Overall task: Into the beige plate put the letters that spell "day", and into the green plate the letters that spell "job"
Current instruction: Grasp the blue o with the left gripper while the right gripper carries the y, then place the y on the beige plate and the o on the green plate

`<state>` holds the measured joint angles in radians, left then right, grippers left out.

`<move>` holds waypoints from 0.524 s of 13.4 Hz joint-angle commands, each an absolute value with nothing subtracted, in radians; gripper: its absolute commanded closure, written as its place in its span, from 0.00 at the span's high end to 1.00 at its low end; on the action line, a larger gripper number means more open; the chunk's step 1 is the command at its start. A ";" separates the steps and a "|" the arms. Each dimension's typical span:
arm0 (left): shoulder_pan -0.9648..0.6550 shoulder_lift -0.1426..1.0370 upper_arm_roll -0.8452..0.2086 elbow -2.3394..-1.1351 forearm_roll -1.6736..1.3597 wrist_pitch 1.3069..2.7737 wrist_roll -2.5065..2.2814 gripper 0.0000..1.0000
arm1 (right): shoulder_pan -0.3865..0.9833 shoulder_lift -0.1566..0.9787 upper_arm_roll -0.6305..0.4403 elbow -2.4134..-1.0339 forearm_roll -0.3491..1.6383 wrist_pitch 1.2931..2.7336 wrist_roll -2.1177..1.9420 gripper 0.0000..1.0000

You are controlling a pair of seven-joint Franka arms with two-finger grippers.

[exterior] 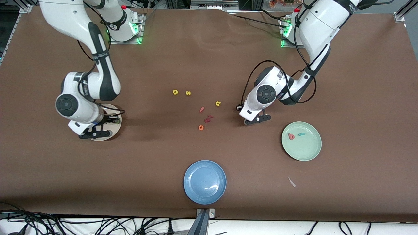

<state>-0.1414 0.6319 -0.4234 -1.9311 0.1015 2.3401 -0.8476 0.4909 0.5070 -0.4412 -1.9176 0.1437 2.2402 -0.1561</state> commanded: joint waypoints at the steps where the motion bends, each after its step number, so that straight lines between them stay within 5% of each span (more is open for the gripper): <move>1: -0.133 0.621 -0.426 -1.956 0.089 2.355 -0.854 0.06 | 0.454 0.515 -0.425 -1.921 0.150 2.260 -0.215 0.99; 5: -0.124 0.577 -0.425 -1.934 0.091 2.309 -0.832 0.00 | 0.469 0.480 -0.358 -1.921 0.207 2.188 -0.086 1.00; 7: -0.115 0.561 -0.414 -1.841 0.094 2.135 -0.711 0.00 | 0.469 0.457 -0.302 -1.925 0.207 2.180 0.027 1.00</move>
<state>-0.1290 0.6082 -0.4217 -1.9041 0.1017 2.2778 -0.8114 0.4722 0.4988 -0.3462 -1.9146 0.1934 2.2067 -0.0654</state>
